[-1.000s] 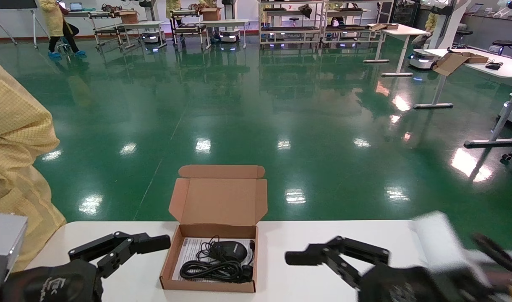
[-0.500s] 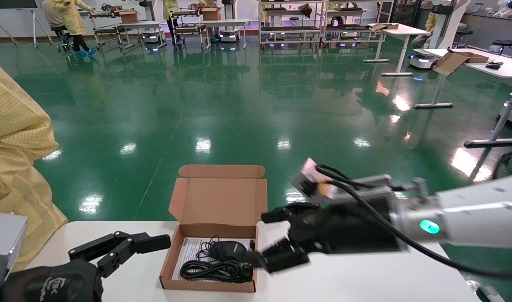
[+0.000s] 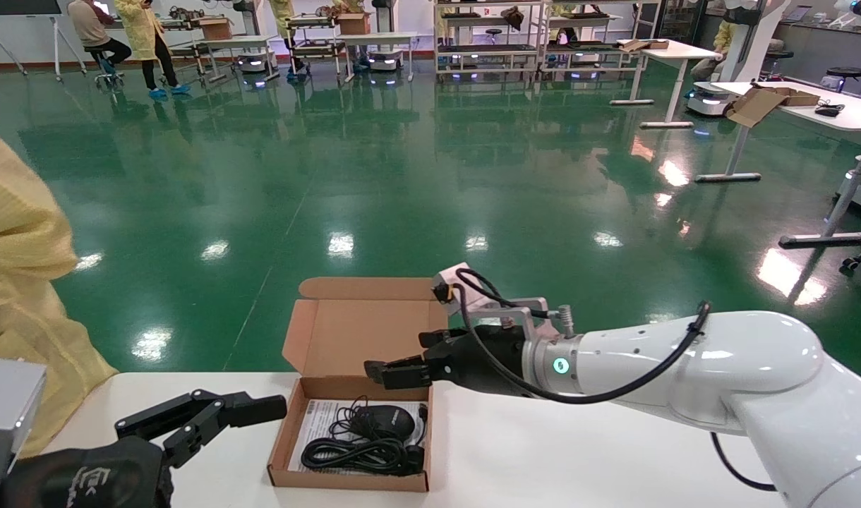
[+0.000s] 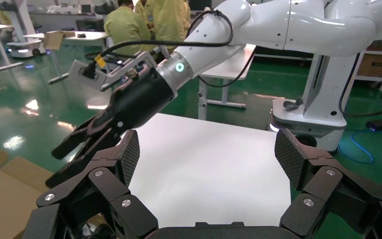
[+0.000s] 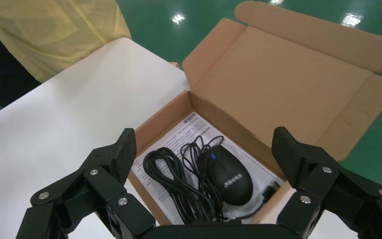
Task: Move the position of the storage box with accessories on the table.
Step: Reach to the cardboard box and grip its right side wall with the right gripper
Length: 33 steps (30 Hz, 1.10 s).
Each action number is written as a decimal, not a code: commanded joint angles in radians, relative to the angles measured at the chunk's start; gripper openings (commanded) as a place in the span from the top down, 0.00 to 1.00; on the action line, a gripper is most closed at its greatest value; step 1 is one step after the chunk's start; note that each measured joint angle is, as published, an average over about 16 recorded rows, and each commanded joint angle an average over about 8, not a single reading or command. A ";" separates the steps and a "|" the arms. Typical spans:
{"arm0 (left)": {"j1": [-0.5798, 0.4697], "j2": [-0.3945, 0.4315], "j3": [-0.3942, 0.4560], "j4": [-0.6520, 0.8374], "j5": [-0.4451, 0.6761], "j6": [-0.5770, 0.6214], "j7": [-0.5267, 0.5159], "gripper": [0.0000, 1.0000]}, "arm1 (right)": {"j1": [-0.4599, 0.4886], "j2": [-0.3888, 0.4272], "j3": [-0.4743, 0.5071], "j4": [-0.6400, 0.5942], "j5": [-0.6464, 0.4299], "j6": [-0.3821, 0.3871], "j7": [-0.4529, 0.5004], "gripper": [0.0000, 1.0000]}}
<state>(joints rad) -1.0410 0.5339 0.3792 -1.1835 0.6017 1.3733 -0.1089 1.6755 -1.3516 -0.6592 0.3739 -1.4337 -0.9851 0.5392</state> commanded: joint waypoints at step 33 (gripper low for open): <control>0.000 0.000 0.000 0.000 0.000 0.000 0.000 0.00 | -0.061 -0.021 -0.277 0.050 -0.075 0.201 0.711 0.00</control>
<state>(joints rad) -1.0410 0.5338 0.3792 -1.1835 0.6017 1.3733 -0.1089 1.6190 -1.3724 -0.9378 0.4171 -1.5067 -0.7883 1.2450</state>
